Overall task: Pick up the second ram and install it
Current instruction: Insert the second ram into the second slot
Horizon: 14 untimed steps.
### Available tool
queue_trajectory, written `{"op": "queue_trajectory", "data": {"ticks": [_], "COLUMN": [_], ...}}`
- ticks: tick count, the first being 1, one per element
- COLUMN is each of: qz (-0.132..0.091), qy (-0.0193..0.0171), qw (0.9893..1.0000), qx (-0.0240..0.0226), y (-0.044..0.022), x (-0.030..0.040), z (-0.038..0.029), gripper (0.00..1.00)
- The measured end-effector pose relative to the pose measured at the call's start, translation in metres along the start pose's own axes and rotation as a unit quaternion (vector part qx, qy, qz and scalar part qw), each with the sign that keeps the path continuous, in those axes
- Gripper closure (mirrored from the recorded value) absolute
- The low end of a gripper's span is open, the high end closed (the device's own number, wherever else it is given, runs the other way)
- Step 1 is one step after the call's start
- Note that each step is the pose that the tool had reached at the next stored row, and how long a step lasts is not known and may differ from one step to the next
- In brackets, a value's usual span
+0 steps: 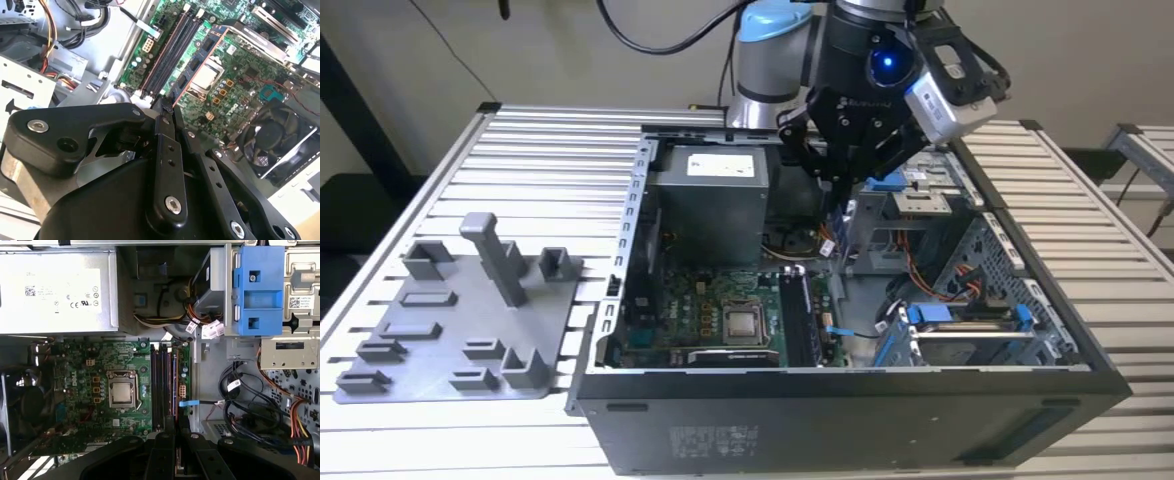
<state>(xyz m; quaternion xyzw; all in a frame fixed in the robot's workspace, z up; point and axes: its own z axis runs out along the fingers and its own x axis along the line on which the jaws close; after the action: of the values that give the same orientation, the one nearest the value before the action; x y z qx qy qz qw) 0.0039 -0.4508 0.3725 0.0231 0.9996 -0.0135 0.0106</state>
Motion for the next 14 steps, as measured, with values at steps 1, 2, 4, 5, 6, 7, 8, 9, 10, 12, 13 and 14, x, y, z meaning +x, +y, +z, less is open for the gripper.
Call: {"op": "queue_trajectory", "data": {"ticks": [1, 2, 4, 5, 6, 7, 8, 9, 10, 12, 13, 14], "qz": [0.000, 0.000, 0.000, 0.000, 0.000, 0.000, 0.000, 0.000, 0.000, 0.000, 0.000, 0.000], "qy": [0.0000, 0.0000, 0.0000, -0.0001, -0.0001, -0.0001, -0.0001, -0.0001, -0.0001, -0.0001, -0.0001, -0.0001], "qw": [1.0000, 1.0000, 1.0000, 1.0000, 1.0000, 1.0000, 1.0000, 1.0000, 1.0000, 1.0000, 1.0000, 1.0000], "qx": [0.0001, 0.0003, 0.0006, 0.0007, 0.0009, 0.0010, 0.0012, 0.0014, 0.0015, 0.0016, 0.0017, 0.0018], "y": [0.0000, 0.0000, 0.0001, 0.0001, 0.0001, 0.0001, 0.0002, 0.0002, 0.0002, 0.0002, 0.0003, 0.0003], "x": [0.0001, 0.0001, 0.0003, 0.0003, 0.0004, 0.0005, 0.0005, 0.0006, 0.0007, 0.0008, 0.0009, 0.0009], "z": [0.0008, 0.0017, 0.0033, 0.0042, 0.0050, 0.0057, 0.0066, 0.0074, 0.0082, 0.0099, 0.0108, 0.0116], "gripper": [0.86, 0.86, 0.86, 0.86, 0.86, 0.86, 0.86, 0.86, 0.86, 0.86, 0.86, 0.86]}}
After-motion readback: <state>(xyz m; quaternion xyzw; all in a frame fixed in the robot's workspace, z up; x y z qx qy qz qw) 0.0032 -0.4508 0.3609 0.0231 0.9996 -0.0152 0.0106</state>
